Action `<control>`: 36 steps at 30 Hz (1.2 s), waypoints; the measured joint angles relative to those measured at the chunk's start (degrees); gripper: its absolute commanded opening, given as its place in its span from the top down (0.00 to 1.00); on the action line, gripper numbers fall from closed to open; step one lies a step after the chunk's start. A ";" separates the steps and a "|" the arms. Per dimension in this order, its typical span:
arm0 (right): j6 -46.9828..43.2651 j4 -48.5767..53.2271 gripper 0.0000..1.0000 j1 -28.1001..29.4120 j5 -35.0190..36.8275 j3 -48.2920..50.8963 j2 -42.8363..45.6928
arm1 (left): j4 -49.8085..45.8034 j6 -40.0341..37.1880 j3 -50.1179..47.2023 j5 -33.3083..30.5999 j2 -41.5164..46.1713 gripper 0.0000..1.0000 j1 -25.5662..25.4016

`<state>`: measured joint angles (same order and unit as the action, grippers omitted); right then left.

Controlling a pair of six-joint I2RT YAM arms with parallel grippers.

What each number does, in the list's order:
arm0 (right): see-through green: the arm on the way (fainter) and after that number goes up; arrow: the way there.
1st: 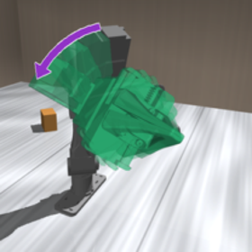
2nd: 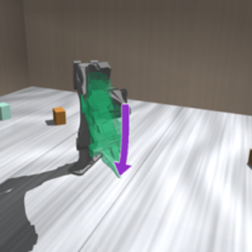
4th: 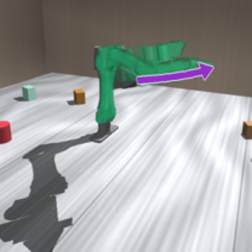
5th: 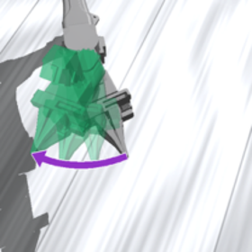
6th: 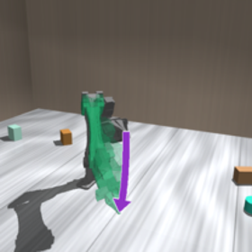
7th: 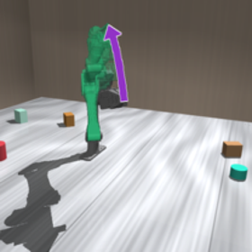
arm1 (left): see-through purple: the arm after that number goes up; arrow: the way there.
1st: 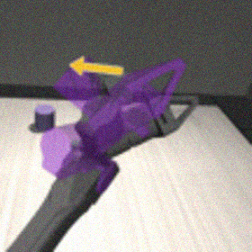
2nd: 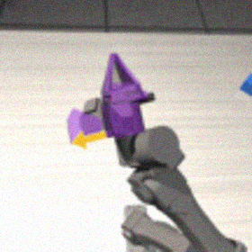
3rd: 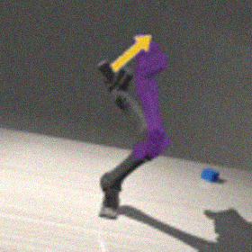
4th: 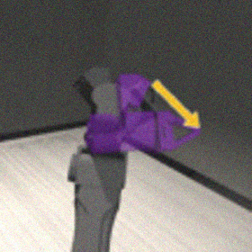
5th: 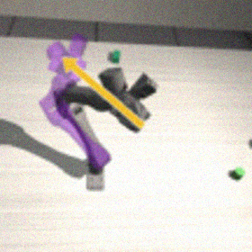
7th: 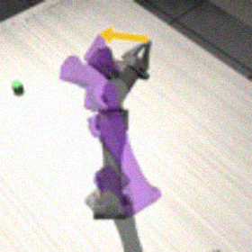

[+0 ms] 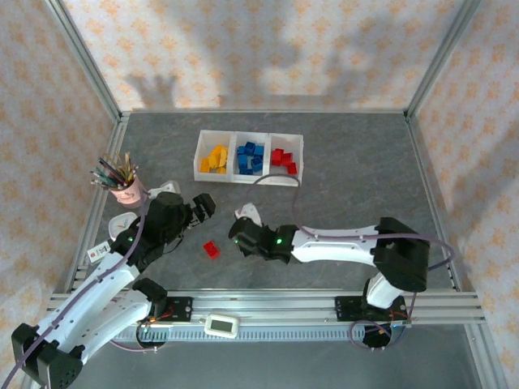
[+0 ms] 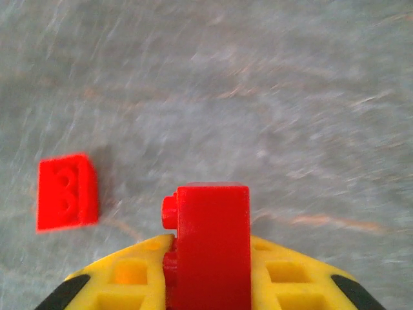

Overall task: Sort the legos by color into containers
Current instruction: Pick up the lego from the bottom-center of the table, then place the lego in the container.

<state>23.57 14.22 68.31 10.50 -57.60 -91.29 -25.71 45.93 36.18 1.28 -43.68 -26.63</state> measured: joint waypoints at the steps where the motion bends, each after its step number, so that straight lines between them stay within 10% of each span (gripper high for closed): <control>1: -0.04 0.22 0.84 -1.51 0.44 0.02 0.90 | 0.76 -0.33 0.00 0.48 -0.61 0.01 0.00; 17: -4.83 0.57 0.84 -25.55 2.23 -6.21 3.41 | 13.62 -1.42 1.29 4.74 -10.05 0.01 -3.78; 36: -11.23 -0.94 0.69 -37.99 0.22 -32.15 -24.04 | 19.82 -1.44 3.76 2.14 -16.55 0.01 -4.13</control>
<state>12.34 13.28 30.33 10.72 -89.76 -115.33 -5.89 44.49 39.94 3.42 -60.23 -30.76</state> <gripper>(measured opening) 0.274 0.991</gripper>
